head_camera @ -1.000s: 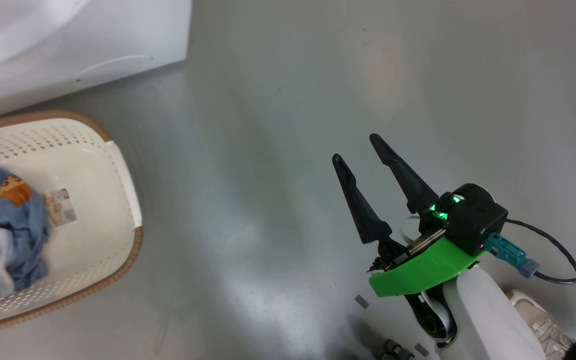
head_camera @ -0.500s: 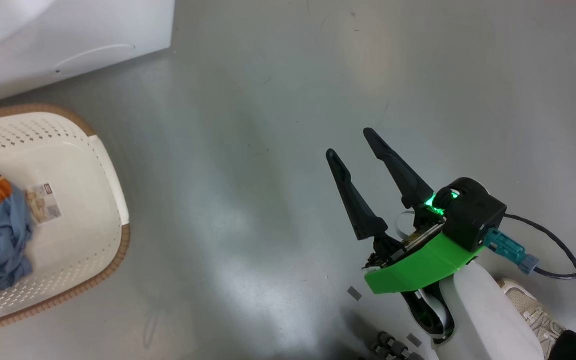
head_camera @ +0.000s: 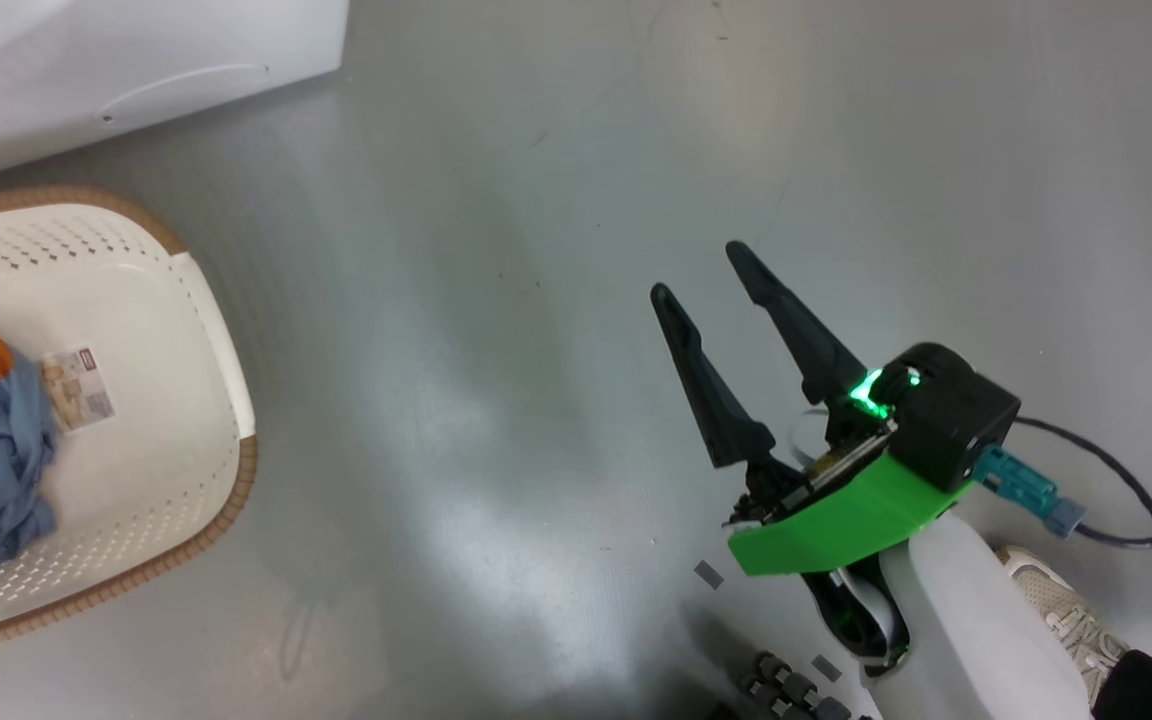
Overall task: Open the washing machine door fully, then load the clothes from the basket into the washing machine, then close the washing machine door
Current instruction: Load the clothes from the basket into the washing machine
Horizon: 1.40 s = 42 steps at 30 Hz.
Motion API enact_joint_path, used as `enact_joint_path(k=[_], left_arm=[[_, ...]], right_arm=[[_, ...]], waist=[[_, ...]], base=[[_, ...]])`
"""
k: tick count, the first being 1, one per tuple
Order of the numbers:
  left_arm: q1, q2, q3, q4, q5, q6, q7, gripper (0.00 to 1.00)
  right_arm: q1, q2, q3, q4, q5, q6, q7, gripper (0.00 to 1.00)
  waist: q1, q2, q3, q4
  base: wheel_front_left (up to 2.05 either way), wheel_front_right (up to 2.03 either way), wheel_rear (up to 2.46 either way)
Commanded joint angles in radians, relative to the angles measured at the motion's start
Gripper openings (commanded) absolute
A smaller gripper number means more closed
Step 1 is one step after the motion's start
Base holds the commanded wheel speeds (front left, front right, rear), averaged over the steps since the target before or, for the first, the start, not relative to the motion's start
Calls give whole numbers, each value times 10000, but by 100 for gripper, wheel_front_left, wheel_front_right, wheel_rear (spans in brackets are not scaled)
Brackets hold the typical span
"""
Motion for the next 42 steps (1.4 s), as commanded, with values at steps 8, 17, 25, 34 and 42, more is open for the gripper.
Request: enact_joint_path(k=[8, 17, 25, 34, 42], left_arm=[[-1187, 783, 253, -43, 969, 139, -2146, 0], [-2890, 984, 23, 445, 2118, 179, -4689, 0], [-4380, 903, -157, 1146, 2814, 234, -6865, 0], [-4805, 859, -446, 2849, 2919, -38, -7195, 0], [-5140, 498, -482, 3826, 2444, -595, -6742, 0]], right_arm=[[-97, 43, 416, -335, 371, 16, -57, 100], [-157, 43, 829, -366, 811, 16, -57, 100], [-144, 43, 1177, -401, 1116, 16, -57, 100], [-313, 43, 1578, -464, 1316, 16, -57, 100], [-372, 43, 1449, -432, 1207, 16, -57, 100]], waist=[[0, 0, 329, -277], [0, 0, 718, -908], [0, 0, 971, -1202], [0, 0, 1334, -1321], [0, 0, 1417, -1143]], base=[[0, 0, 0], [0, 0, 0], [0, 0, 0], [0, 0, 0], [0, 0, 0]])
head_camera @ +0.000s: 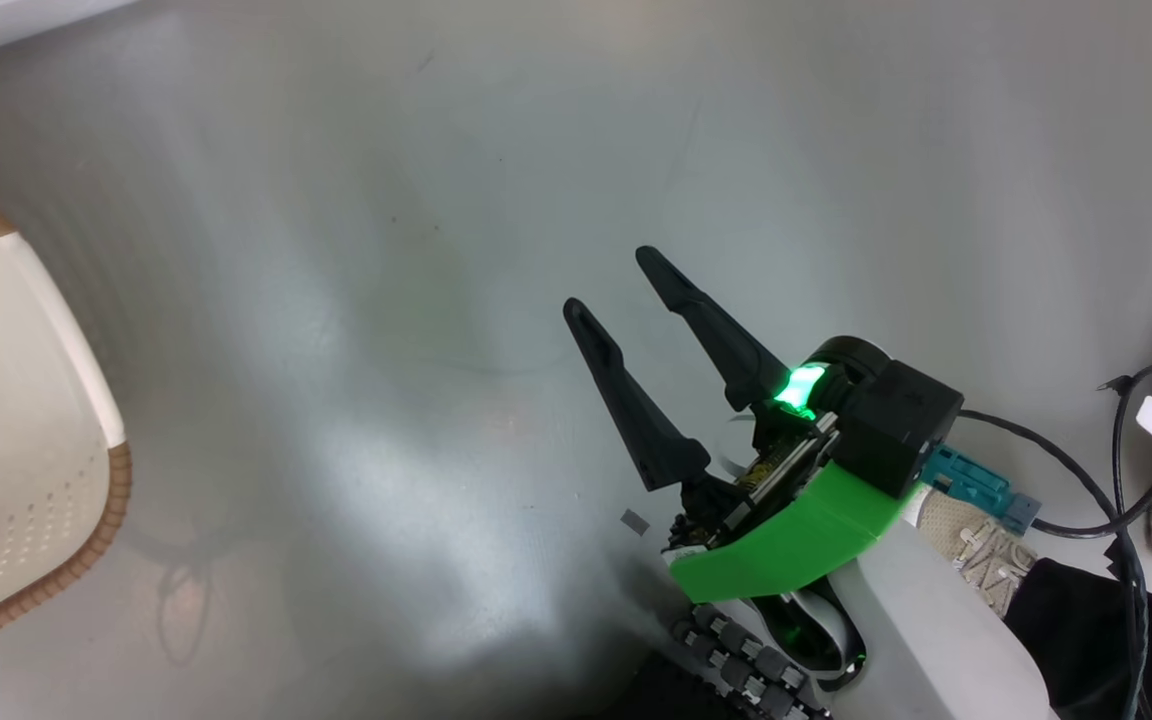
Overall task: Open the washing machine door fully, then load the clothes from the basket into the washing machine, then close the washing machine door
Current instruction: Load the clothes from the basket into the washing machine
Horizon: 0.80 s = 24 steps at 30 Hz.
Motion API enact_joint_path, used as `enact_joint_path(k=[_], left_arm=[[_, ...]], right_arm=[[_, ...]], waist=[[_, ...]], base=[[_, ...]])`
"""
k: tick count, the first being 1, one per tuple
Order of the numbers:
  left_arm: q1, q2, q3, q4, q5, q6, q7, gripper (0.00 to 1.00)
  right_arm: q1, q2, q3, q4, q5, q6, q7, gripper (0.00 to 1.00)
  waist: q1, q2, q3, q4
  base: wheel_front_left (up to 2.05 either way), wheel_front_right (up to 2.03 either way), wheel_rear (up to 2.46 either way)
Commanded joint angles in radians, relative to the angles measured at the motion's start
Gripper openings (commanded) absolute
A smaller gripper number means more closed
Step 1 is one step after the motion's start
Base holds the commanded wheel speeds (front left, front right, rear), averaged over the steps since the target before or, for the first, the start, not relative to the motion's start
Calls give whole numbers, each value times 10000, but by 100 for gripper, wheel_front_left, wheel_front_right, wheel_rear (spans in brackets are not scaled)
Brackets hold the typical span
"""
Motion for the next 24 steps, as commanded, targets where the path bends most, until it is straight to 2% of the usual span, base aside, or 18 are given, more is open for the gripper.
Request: enact_joint_path(k=[1, 2, 3, 4, 8, 15, 20, 24], left_arm=[[-228, 225, 24, -167, -41, -69, 92, 0], [-243, 166, 27, -102, -115, -132, 160, 0], [-230, 107, -3, -27, -156, -185, 264, 58], [-202, 43, -36, 31, -192, -230, 350, 100], [55, -176, -83, 38, -400, -412, 362, 100], [1208, -485, -16, -471, -831, -356, 69, 100], [2839, -651, 144, -1365, -1281, -113, -182, 100], [4519, -695, 411, -2634, -1673, 368, -439, 100]], right_arm=[[141, 5, 110, -199, 9, 16, -49, 100], [129, 5, 88, -203, -22, 16, -49, 100], [122, 5, 59, -202, -59, 16, -49, 100], [123, 5, 22, -198, -97, 16, -49, 100], [146, 5, -119, -182, -268, 16, -49, 100], [298, 5, -419, -135, -699, 16, -49, 100], [447, 5, -610, -43, -991, 16, -49, 100], [610, 5, -797, -2, -1191, 16, -49, 100]], waist=[[0, 0, -5, 69], [0, 0, -8, 112], [0, 0, -20, 164], [0, 0, -36, 230], [0, 0, -141, 506], [0, 0, -580, 1064], [0, 0, -1042, 1447], [0, 0, -1463, 1695]], base=[[0, 0, 0], [0, 0, 0], [0, 0, 0], [0, 0, 0], [0, 0, 0], [0, 0, 0], [0, 0, 0], [0, 0, 0]])
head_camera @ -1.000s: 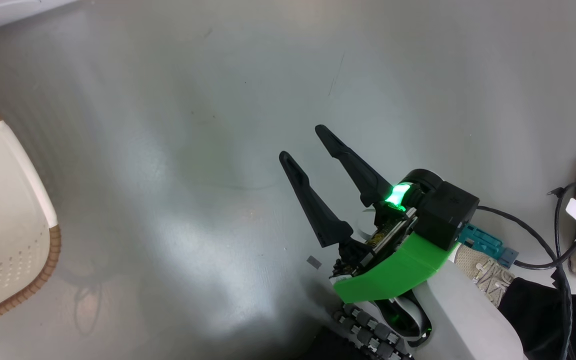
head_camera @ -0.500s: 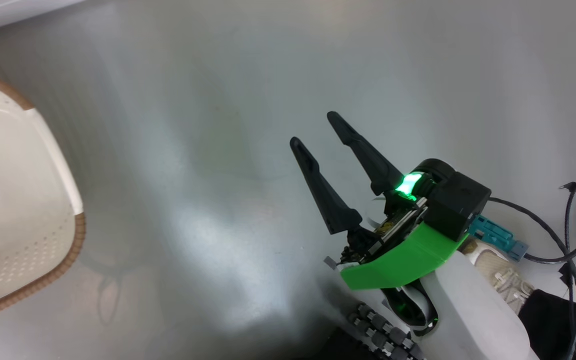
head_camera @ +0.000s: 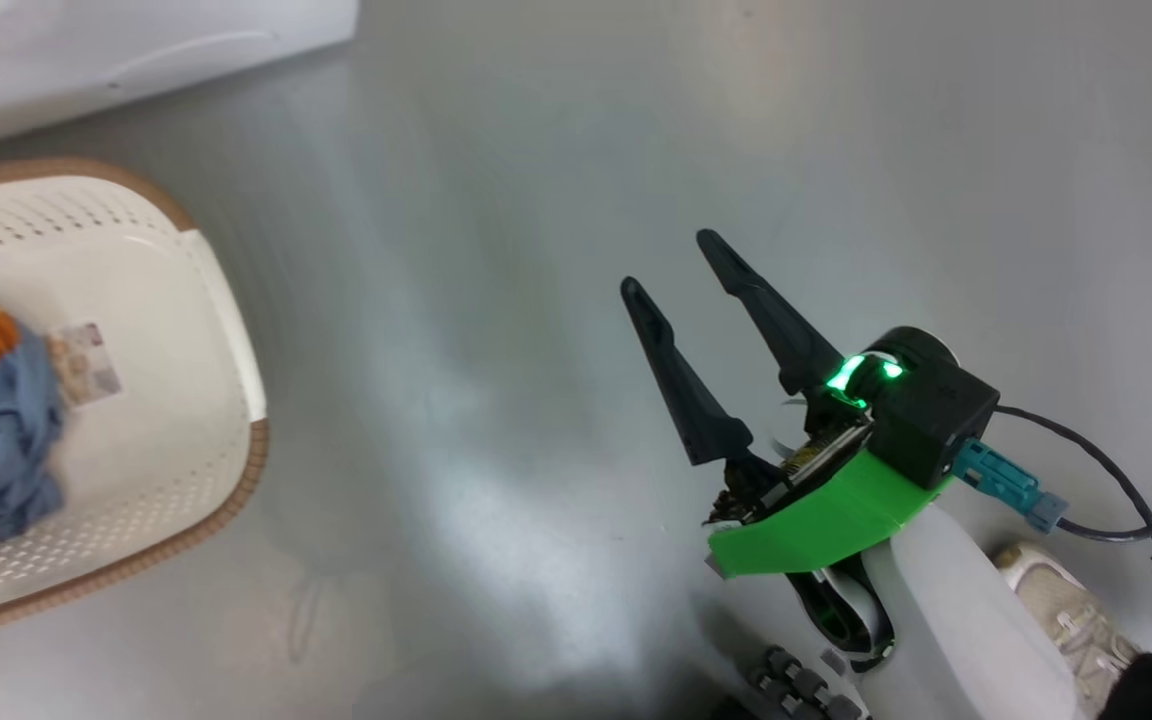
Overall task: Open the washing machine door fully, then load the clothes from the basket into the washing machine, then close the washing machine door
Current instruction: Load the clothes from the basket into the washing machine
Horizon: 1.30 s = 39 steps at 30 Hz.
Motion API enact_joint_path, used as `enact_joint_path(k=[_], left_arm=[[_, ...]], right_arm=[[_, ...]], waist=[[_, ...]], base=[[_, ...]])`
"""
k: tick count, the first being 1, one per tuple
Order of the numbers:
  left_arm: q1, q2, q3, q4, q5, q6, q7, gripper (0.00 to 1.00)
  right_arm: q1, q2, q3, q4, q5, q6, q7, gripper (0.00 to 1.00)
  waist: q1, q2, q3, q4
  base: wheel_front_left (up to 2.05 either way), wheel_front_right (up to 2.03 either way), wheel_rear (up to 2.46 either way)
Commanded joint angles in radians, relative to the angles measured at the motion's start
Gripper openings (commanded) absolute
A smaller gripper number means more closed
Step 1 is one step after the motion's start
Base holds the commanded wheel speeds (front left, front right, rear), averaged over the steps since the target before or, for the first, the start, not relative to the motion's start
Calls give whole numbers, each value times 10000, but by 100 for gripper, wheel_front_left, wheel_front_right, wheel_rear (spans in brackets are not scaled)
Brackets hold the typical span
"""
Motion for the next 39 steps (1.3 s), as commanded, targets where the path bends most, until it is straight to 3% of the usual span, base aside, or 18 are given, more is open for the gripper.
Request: enact_joint_path(k=[1, 6, 13, 18, 24, 30, 39], left_arm=[[913, 476, 344, -967, -231, 299, -159, 100], [2829, 662, 664, -2765, -519, 935, -272, 100], [6185, 898, 1306, -6023, -837, 2220, -531, 100], [8391, 664, 1561, -7777, -877, 3102, -929, 100], [10473, -56, 1232, -8812, -932, 3668, -1439, 100], [11824, -589, 801, -9061, -871, 3877, -1838, 100], [13098, -1271, 285, -8488, -996, 3470, -2196, 100]], right_arm=[[544, 18, 42, -170, -154, 16, -49, 100], [731, 18, -178, -148, -362, 16, -49, 100], [1021, -85, -597, -158, -691, 16, -49, 100], [1283, -202, -910, -280, -985, 16, -49, 100], [1679, -338, -1343, -421, -1287, 16, -49, 100], [2140, -501, -1644, -461, -1504, 16, -49, 100], [2990, -595, -1982, -383, -1694, 16, 13, 100]], waist=[[0, 0, -559, 414], [0, 0, -925, 637], [0, 0, -1430, 1067], [0, 0, -1835, 1440], [0, 0, -2453, 1955], [0, 0, -3267, 2377], [0, 0, -4584, 2893]], base=[[0, 0, 0], [0, 0, 0], [0, 0, 0], [0, 0, 0], [0, 0, 0], [0, 0, 0], [0, 0, 0]])
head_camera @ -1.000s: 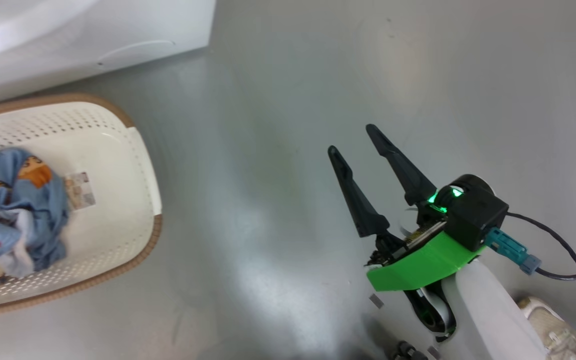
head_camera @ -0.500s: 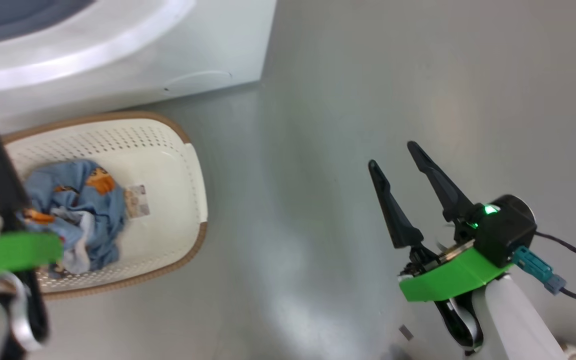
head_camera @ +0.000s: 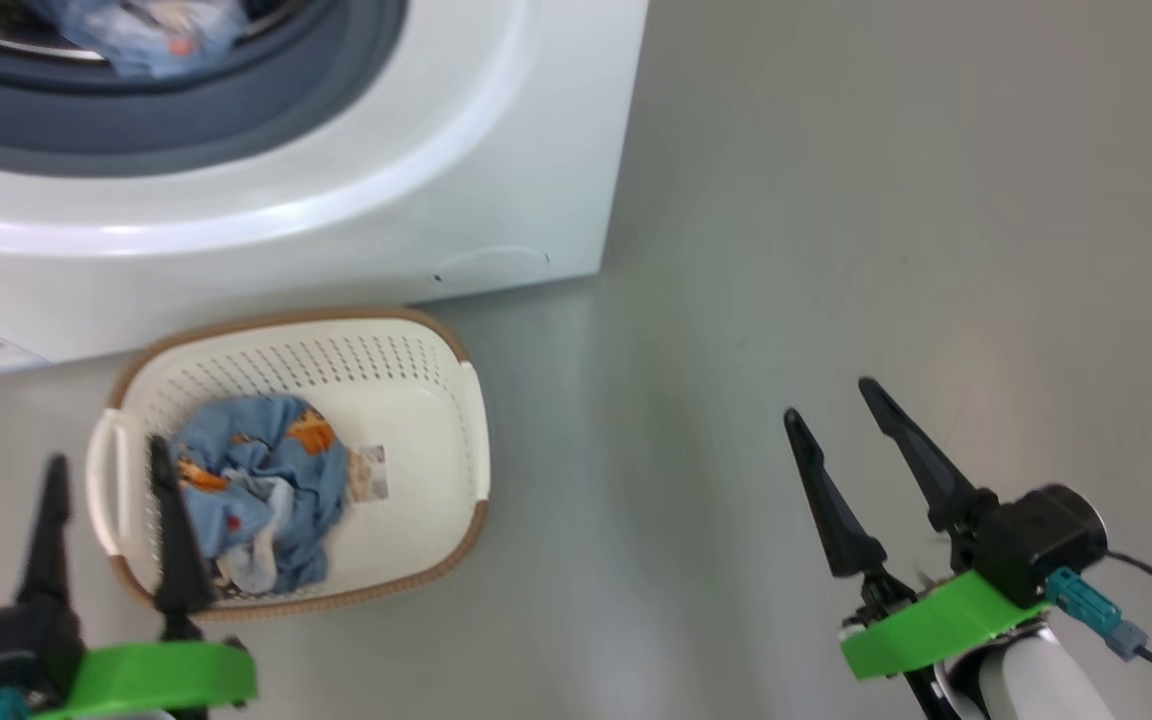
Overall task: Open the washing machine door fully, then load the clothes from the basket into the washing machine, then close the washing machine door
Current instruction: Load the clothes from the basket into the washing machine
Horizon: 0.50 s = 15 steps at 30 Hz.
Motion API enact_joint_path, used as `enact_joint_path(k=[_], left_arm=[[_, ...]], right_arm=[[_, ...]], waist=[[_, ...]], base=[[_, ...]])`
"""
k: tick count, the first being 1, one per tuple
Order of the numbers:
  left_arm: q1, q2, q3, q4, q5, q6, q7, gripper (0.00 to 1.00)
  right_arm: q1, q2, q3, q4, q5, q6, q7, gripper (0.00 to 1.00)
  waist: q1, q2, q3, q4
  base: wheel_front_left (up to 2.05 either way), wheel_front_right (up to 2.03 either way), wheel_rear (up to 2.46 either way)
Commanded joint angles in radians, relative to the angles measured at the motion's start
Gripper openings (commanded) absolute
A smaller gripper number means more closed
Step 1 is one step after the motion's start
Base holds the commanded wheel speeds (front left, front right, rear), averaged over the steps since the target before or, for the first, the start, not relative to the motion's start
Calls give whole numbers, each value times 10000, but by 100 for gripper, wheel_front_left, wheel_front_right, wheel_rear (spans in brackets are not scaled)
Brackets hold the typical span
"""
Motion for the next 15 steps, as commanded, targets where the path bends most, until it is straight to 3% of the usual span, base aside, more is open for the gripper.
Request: enact_joint_path(k=[1, 15], left_arm=[[79, 113, 248, -101, 45, -111, -114, 100], [1243, -270, -387, 423, 116, -459, -152, 100]], right_arm=[[326, -41, 120, -242, -120, 16, 43, 100], [1673, 53, -275, -868, -335, 16, 778, 100]], waist=[[0, 0, -831, 503], [0, 0, -2602, 840]], base=[[0, 0, 0], [0, 0, 0]])
